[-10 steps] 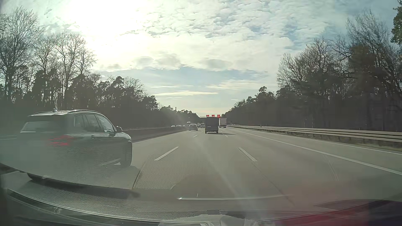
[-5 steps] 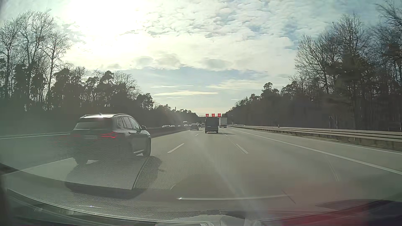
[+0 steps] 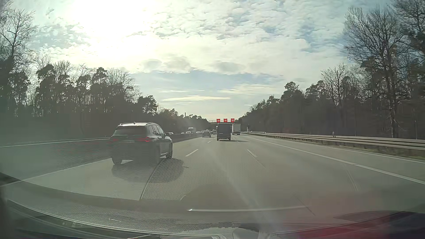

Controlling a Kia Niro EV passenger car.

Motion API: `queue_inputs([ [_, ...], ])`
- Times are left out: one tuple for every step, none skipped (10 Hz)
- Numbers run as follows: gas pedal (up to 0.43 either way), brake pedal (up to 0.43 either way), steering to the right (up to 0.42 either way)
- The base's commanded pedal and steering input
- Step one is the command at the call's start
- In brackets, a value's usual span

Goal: Follow the waypoints while adhering to traffic rules and regulations

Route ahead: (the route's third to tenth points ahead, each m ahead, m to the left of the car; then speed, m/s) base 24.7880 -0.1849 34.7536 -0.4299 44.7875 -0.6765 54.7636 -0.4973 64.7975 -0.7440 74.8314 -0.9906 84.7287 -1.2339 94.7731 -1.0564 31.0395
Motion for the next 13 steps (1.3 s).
queue_inputs([
  [0.059, 0.000, -0.002],
  [0.059, 0.000, -0.001],
  [0.059, 0.000, -0.001],
  [0.059, 0.000, -0.002],
  [0.047, 0.000, -0.003],
  [0.039, 0.000, -0.004],
  [0.039, 0.000, -0.003],
  [0.039, 0.000, -0.003],
  [0.039, 0.000, -0.003],
  [0.039, 0.000, -0.003],
  [0.039, 0.000, -0.003],
  [0.039, 0.000, -0.003],
  [0.028, 0.000, -0.002],
])
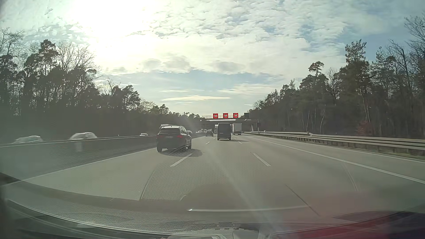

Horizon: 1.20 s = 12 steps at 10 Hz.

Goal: Follow the waypoints while adhering to traffic rules and regulations

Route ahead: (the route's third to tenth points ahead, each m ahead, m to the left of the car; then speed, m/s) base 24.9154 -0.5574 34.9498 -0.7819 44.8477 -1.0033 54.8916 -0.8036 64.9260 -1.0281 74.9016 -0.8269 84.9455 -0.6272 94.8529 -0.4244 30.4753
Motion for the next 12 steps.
queue_inputs([
  [0.028, 0.000, -0.002],
  [0.028, 0.000, -0.002],
  [0.028, 0.000, -0.002],
  [0.020, 0.000, -0.002],
  [0.000, 0.000, -0.002],
  [0.000, 0.000, -0.002],
  [0.000, 0.000, -0.002],
  [0.000, 0.000, -0.002],
  [0.000, 0.000, -0.002],
  [0.000, 0.000, -0.002],
  [0.008, 0.000, -0.002],
  [0.008, 0.000, -0.002],
])
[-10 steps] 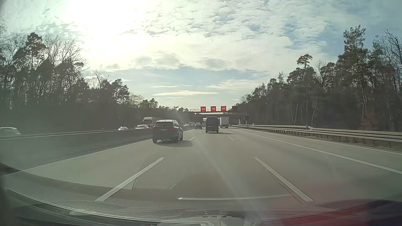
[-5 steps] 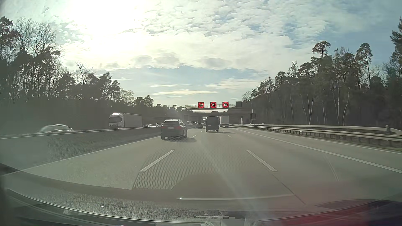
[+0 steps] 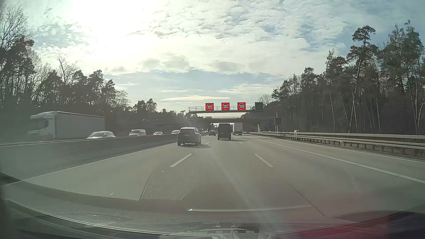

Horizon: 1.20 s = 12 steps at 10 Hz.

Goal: Follow the waypoints while adhering to traffic rules and regulations

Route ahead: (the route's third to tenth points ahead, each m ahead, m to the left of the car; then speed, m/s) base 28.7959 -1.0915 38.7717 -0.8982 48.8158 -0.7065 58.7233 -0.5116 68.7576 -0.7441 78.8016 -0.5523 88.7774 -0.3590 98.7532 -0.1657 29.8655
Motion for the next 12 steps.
queue_inputs([
  [0.020, 0.000, -0.002],
  [0.020, 0.000, -0.002],
  [0.020, 0.000, -0.002],
  [0.020, 0.000, -0.002],
  [0.020, 0.000, -0.002],
  [0.020, 0.000, -0.002],
  [0.020, 0.000, -0.002],
  [0.020, 0.000, -0.002],
  [0.028, 0.000, -0.002],
  [0.028, 0.000, -0.002],
  [0.028, 0.000, -0.002],
  [0.039, 0.000, -0.002],
])
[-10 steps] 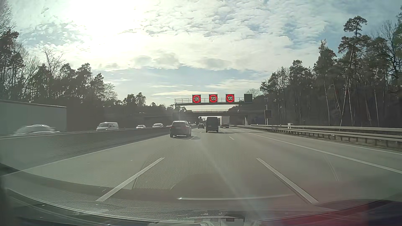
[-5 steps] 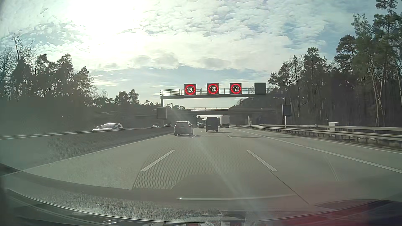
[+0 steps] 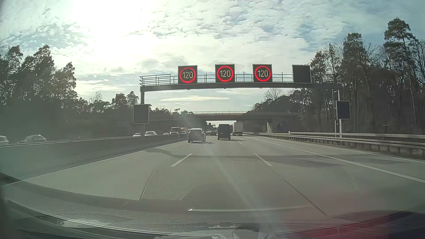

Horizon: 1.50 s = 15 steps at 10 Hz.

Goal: Follow the waypoints while adhering to traffic rules and regulations

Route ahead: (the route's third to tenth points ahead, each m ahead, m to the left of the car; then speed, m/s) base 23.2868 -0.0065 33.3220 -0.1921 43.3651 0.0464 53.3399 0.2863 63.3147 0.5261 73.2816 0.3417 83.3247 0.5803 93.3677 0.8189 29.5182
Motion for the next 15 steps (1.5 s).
queue_inputs([
  [0.039, 0.000, -0.002],
  [0.039, 0.000, -0.002],
  [0.047, 0.000, -0.002],
  [0.047, 0.000, -0.002],
  [0.059, 0.000, -0.002],
  [0.067, 0.000, -0.002],
  [0.067, 0.000, -0.002],
  [0.079, 0.000, -0.002],
  [0.079, 0.000, -0.002],
  [0.079, 0.000, -0.002],
  [0.079, 0.000, -0.002],
  [0.079, 0.000, -0.002],
  [0.079, 0.000, -0.002],
  [0.079, 0.000, -0.002],
  [0.079, 0.000, -0.003],
])
